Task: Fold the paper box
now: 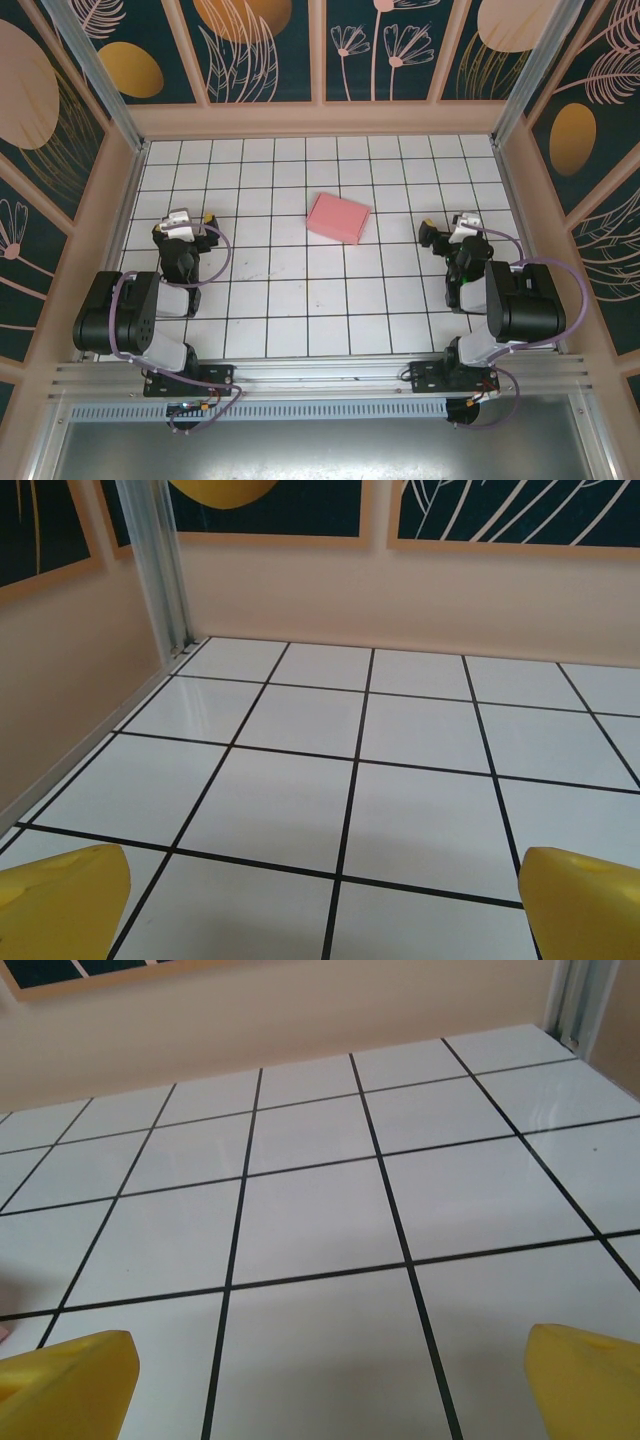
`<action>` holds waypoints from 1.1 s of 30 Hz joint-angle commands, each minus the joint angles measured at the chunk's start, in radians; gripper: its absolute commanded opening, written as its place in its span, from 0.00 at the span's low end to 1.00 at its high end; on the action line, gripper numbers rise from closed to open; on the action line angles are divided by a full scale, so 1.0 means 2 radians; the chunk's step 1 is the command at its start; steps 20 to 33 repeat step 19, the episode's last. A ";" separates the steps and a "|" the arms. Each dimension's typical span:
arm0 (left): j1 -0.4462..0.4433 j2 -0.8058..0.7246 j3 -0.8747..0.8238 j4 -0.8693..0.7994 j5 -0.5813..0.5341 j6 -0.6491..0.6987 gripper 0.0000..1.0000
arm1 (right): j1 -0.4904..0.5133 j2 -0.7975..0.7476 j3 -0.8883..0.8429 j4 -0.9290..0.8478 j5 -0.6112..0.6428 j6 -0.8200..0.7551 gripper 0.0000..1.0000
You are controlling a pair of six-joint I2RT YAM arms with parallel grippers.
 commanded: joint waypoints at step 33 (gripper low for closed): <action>0.003 0.000 0.005 0.017 0.008 -0.011 0.99 | 0.001 0.001 0.009 0.034 0.004 0.006 0.99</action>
